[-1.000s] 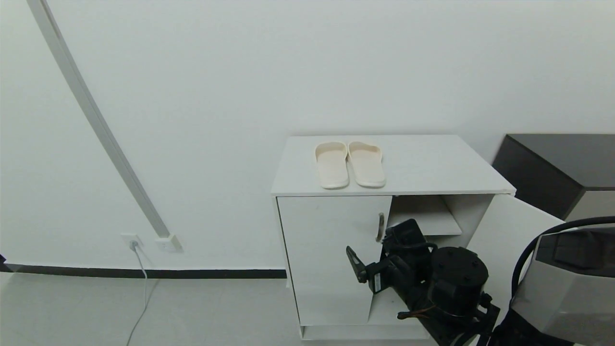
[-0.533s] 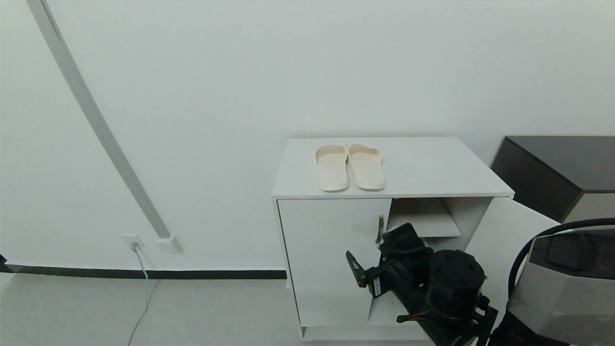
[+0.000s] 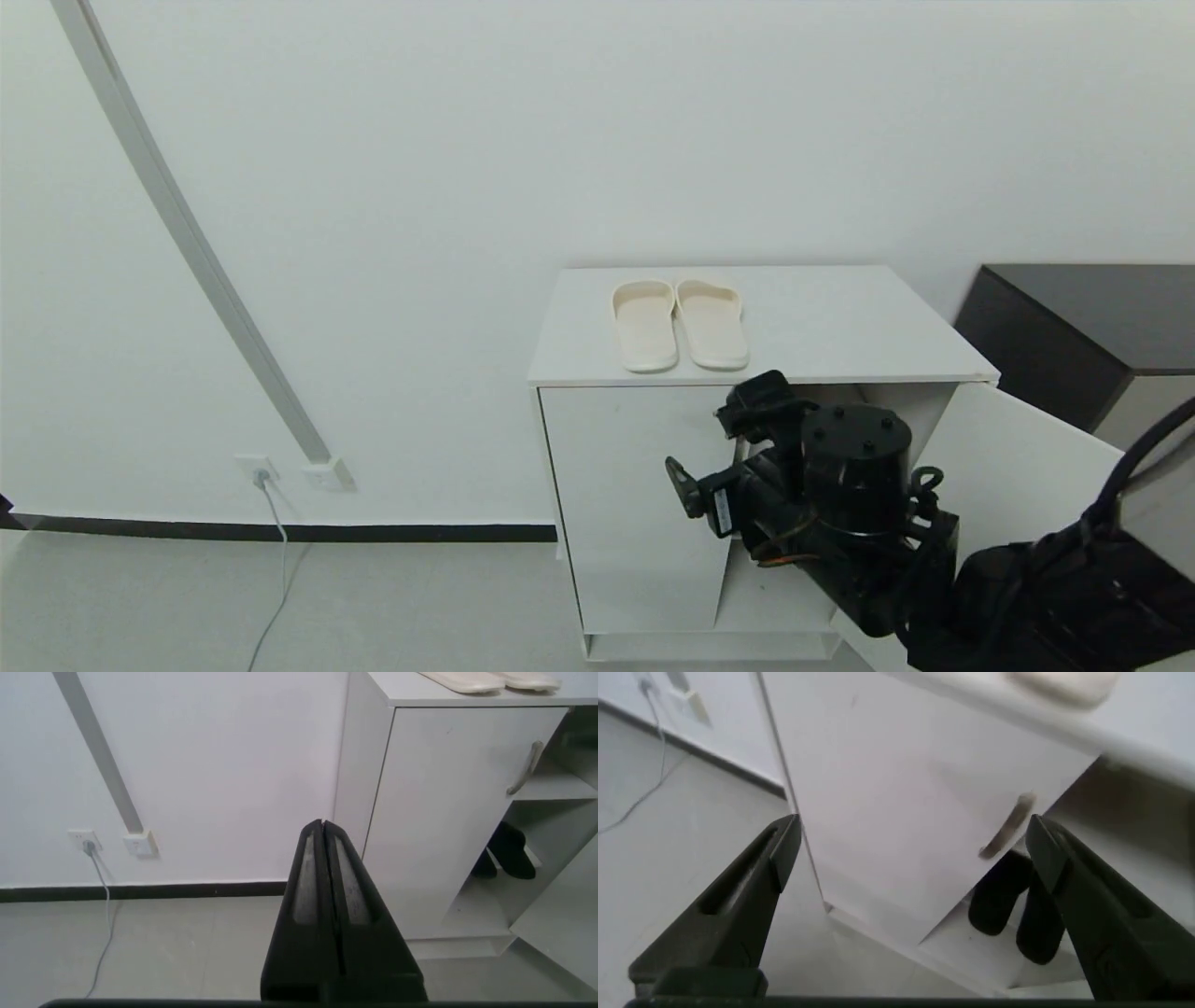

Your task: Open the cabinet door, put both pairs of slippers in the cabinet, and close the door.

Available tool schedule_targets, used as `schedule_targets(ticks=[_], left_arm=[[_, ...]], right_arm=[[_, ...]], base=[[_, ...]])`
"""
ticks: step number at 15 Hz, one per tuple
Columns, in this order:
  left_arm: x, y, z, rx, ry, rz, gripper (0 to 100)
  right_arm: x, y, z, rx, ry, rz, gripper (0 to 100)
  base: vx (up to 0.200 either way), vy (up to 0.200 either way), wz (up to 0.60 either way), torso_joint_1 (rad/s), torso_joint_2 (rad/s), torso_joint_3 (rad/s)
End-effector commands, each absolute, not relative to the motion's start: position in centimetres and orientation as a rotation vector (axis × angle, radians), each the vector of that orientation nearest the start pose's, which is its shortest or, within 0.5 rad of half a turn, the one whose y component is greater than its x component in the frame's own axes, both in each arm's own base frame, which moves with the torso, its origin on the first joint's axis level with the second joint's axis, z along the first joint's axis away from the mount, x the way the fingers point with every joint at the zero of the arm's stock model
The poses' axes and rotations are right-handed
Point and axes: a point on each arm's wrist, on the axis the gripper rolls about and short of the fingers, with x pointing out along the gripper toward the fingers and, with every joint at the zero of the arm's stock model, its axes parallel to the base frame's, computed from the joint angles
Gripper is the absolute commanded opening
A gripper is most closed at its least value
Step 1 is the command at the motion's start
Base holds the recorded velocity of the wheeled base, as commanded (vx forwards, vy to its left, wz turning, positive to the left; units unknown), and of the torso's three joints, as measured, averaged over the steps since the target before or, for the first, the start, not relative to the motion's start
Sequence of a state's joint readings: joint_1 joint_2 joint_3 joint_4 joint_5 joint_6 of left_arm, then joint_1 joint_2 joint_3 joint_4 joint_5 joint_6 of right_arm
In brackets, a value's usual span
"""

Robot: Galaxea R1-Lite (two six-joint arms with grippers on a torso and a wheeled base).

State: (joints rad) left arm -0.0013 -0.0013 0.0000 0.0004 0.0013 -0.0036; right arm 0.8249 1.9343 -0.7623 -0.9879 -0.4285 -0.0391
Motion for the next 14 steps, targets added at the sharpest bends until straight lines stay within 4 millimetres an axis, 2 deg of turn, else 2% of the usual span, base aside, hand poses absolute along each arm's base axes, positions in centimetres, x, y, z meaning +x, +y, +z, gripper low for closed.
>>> schedule_targets(ticks=[1,6,10,14], left_arm=[[-2.3,0.0,7.5,-0.003,0.0,0.0,0],[-2.3,0.0,7.5,-0.002,0.0,0.0,0],[-2.3,0.0,7.5,-0.002,0.0,-0.002,0],[-2.3,0.0,7.5,0.0,0.002,-0.003,0]], right_arm=[[24.0,24.6,18.1,-0.062,0.079,0.345,100],[25.4,25.9,22.1,0.055,0.192,0.236,100],[25.7,26.1,21.8,0.067,0.217,0.224,100],[25.8,26.3,21.4,0.063,0.222,0.224,100]], base=[[0.0,0.0,0.0,0.0,0.0,0.0],[0.0,0.0,0.0,0.0,0.0,0.0],[0.0,0.0,0.0,0.0,0.0,0.0],[0.2,0.0,0.0,-0.003,0.0,0.004]])
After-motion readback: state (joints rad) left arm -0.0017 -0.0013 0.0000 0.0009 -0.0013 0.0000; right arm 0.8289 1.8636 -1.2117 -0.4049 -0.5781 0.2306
